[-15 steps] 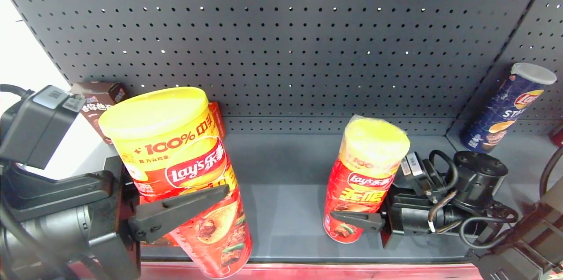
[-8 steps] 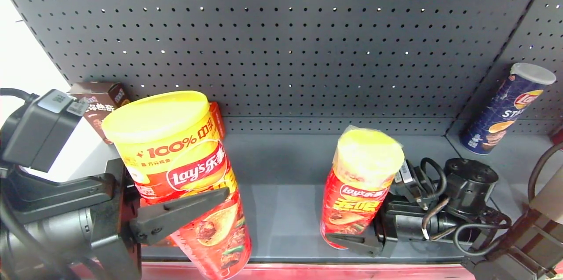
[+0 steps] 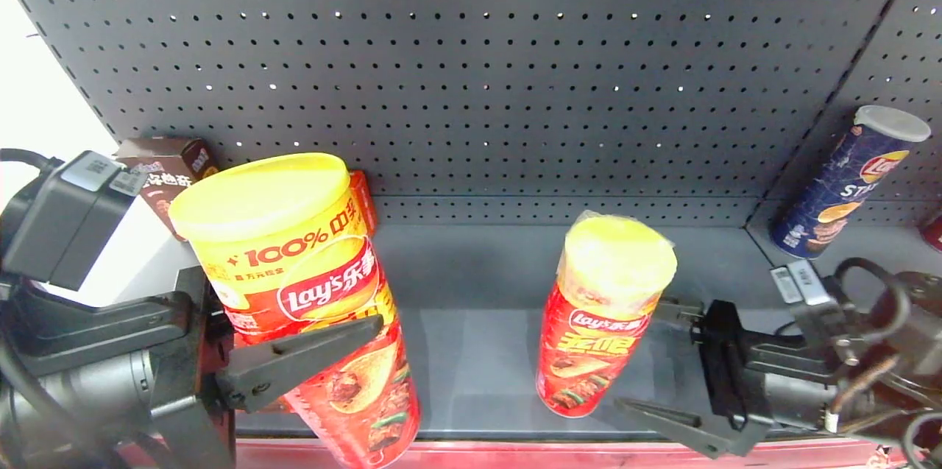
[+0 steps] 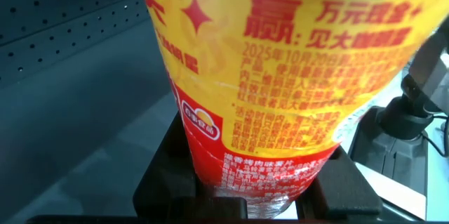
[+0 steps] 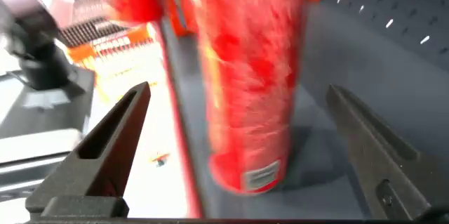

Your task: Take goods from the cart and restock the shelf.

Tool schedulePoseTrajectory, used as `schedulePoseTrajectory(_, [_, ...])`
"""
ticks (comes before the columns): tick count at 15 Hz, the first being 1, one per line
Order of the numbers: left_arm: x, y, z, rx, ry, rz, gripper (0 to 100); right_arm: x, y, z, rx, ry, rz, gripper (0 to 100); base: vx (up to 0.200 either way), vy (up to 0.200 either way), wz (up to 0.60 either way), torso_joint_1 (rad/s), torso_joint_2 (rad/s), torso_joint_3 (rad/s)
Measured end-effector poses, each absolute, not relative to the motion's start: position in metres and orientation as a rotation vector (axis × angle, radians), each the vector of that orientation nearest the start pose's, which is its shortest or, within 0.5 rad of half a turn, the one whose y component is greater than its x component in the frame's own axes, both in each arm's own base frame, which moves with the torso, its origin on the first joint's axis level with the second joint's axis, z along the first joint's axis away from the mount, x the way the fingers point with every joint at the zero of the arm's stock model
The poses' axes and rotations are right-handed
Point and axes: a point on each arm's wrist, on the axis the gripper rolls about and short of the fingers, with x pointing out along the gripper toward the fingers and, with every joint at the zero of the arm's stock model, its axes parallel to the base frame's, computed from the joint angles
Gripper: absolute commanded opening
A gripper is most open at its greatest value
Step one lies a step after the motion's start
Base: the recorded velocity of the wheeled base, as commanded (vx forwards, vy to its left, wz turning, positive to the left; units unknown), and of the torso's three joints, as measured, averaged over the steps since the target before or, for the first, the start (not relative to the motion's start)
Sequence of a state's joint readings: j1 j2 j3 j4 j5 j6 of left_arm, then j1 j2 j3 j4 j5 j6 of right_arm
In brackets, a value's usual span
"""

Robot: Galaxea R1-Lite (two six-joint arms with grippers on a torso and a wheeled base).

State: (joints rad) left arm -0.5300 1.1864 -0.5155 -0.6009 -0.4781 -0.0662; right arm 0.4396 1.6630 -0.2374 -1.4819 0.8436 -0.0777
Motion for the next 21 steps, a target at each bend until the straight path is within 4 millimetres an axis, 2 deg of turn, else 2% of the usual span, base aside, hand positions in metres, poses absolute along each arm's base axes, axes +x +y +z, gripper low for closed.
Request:
schedulePoseTrajectory(4, [0.14,-0.095,0.223,-0.057,0.097,-1.008,0,0.143,0.077,0.158,-0.078,-0.136,1.219,100,0.0,0.0,0.0,0.0,0.0,0.0])
schedulePoseTrajectory(7, [0.14,-0.094,0.225,-0.054,0.087,-1.006,0,0.106,0.052,0.165,-0.063,-0.068,1.144,100,0.0,0.0,0.0,0.0,0.0,0.0])
schedulePoseTrajectory(9, [0.139,-0.093,0.226,-0.054,0.079,-1.008,0,0.073,0.036,0.167,-0.051,-0.02,1.088,100,0.0,0.0,0.0,0.0,0.0,0.0])
schedulePoseTrajectory(13, [0.137,-0.093,0.227,-0.054,0.074,-1.015,0,-0.003,0.016,0.155,-0.002,0.023,0.917,100,0.0,0.0,0.0,0.0,0.0,0.0])
schedulePoseTrajectory(15, [0.137,-0.093,0.227,-0.052,0.071,-1.015,0,-0.027,0.014,0.141,0.015,0.015,0.779,100,0.0,0.0,0.0,0.0,0.0,0.0])
schedulePoseTrajectory(16, [0.136,-0.092,0.227,-0.052,0.069,-1.014,0,-0.031,0.013,0.133,0.007,-0.014,0.722,100,0.0,0.0,0.0,0.0,0.0,0.0])
schedulePoseTrajectory(21, [0.134,-0.091,0.223,-0.052,0.081,-1.011,0,-0.029,0.003,0.095,0.021,-0.017,0.131,100,0.0,0.0,0.0,0.0,0.0,0.0])
